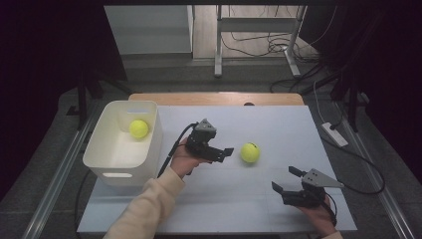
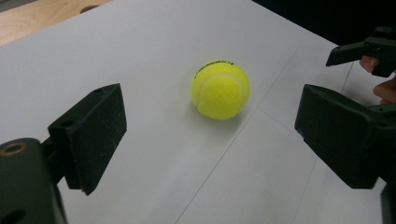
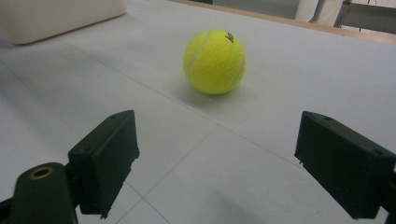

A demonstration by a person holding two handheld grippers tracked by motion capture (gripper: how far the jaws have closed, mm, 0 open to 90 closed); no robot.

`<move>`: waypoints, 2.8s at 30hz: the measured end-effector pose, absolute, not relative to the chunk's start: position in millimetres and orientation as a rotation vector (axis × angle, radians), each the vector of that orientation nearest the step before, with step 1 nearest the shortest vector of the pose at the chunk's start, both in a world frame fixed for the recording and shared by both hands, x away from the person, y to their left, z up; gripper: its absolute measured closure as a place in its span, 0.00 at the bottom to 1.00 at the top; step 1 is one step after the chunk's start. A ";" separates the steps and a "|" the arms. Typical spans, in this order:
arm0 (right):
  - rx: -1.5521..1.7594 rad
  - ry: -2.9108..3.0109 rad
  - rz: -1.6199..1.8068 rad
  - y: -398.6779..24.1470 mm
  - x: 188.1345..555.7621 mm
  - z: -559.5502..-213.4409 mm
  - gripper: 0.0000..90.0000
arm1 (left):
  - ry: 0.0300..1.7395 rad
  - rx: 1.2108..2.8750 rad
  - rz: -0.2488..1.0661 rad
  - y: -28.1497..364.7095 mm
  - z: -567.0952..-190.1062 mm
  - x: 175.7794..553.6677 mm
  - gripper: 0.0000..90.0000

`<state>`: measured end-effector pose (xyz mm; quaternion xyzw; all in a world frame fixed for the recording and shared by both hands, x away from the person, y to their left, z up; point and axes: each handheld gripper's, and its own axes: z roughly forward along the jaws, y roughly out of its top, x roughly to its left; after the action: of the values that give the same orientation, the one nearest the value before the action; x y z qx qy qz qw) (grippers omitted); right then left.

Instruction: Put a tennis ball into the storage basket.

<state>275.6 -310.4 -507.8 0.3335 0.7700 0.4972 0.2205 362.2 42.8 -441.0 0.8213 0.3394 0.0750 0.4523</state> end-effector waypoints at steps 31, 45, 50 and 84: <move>0.918 2.134 1.364 -310.3 275.8 -508.0 0.15 | 0.818 2.058 0.158 13.7 -452.0 376.7 0.12; 0.917 2.133 1.366 -310.2 275.8 -507.9 0.14 | 0.809 2.085 0.148 -0.1 -461.1 382.9 0.11; 0.918 2.133 1.367 -310.2 275.9 -508.0 0.15 | 0.805 2.090 0.142 -5.2 -463.9 384.8 0.11; 0.913 2.137 1.363 -309.4 276.1 -508.4 0.15 | 0.786 2.126 0.128 -31.2 -484.3 397.8 0.09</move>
<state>276.1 -309.4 -508.4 0.3306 0.7735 0.4934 0.2215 397.8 -31.2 -484.3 0.8490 0.3140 0.0509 0.4220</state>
